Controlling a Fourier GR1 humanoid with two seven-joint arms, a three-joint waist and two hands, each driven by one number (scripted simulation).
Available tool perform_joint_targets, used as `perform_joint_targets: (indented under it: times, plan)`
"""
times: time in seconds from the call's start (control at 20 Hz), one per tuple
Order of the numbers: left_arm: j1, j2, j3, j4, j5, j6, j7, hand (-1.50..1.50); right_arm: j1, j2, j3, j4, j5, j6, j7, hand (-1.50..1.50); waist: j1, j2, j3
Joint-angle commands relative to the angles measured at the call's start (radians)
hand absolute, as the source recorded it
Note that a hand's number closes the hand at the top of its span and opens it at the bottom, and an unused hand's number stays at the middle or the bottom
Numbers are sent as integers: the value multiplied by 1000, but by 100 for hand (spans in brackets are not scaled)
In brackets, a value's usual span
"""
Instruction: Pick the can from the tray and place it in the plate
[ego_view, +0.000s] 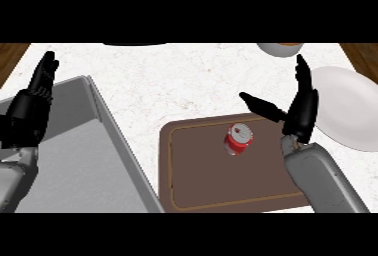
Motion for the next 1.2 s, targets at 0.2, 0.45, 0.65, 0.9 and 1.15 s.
perform_joint_targets:
  times: [0.2, 0.45, 0.65, 0.9, 1.15]
  plan:
    - [70, -65, -59, 67, 25, -26, 85, 0, -43, 43, 83, 51, 398, -84, 234, -150, -44, -9, -20]
    - [60, -47, -38, 47, 28, -34, 108, 0, -51, 51, 85, 45, 498, 145, 456, -150, -70, -21, -20]
    - [64, -55, -35, 62, 7, -13, 103, 0, -87, 99, 120, 26, 508, 334, 639, -150, -71, -15, -21]
    - [77, -68, -31, 60, 19, -25, 102, 0, -133, 137, 136, -51, 551, 515, 845, -150, -76, -17, -18]
    - [82, -70, -38, 39, 6, -21, 116, 0, -147, 175, 111, -125, 555, 644, 980, -150, -68, -17, -13]
